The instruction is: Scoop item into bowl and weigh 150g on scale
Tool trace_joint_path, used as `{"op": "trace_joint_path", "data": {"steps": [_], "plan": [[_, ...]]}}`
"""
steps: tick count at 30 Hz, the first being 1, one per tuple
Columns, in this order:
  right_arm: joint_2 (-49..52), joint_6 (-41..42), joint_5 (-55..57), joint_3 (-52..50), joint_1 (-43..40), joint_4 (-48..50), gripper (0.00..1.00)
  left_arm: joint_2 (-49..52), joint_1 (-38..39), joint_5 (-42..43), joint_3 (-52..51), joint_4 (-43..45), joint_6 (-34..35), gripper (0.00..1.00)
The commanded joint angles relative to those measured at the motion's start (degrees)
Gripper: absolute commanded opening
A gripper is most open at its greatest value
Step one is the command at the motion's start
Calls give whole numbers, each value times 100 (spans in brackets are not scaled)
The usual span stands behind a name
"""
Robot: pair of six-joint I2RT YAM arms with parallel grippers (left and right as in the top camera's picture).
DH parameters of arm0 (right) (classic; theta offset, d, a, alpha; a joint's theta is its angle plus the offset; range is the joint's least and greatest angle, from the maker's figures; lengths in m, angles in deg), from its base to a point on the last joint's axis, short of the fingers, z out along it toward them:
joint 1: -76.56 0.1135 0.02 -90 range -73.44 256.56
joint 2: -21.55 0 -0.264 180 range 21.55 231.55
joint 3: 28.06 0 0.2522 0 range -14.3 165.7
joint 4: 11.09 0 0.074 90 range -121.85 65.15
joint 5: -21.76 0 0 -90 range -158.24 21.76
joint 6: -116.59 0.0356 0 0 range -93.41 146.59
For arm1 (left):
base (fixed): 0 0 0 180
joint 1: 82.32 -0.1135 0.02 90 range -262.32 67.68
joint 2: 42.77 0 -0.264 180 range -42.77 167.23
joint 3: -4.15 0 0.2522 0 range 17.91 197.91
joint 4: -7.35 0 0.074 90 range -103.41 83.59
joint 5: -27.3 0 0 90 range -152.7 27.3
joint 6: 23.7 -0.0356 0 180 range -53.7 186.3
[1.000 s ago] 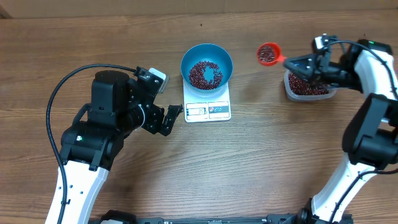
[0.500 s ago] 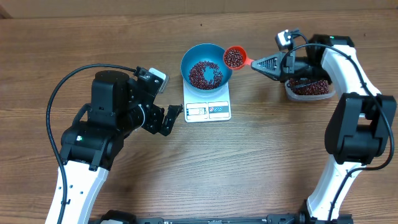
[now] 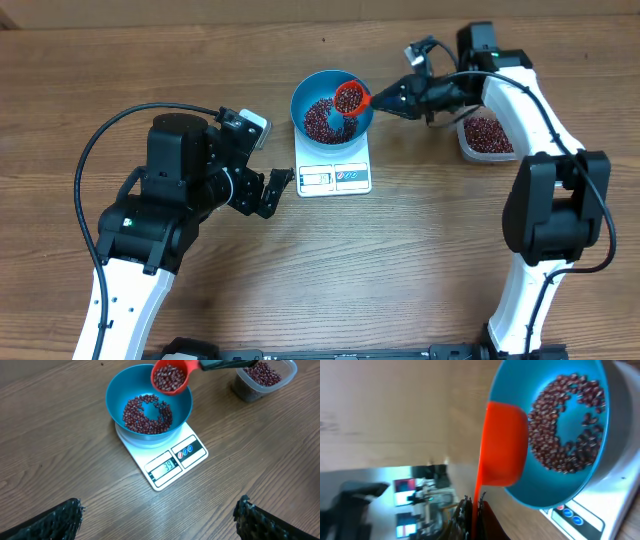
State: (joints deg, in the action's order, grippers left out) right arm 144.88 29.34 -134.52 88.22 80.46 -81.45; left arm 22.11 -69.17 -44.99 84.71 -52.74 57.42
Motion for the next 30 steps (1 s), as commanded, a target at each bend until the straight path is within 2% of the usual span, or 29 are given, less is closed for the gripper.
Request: {"op": "trace_joint_path", "data": {"steps": [1, 16, 23, 27, 30], "plan": [[33, 328, 970, 507, 188, -101, 4, -37, 37, -22, 105, 2, 103, 100], [17, 129, 4485, 2337, 1360, -1342, 4, -37, 37, -22, 107, 2, 101, 99], [13, 103, 6658, 2479, 1967, -1493, 4, -37, 37, -20, 105, 2, 101, 100], [13, -323, 7698, 2479, 2367, -1464, 4, -37, 37, -20, 105, 2, 101, 100], [13, -326, 8448, 2479, 2610, -1445, 4, -37, 37, -22, 105, 2, 101, 99]]}}
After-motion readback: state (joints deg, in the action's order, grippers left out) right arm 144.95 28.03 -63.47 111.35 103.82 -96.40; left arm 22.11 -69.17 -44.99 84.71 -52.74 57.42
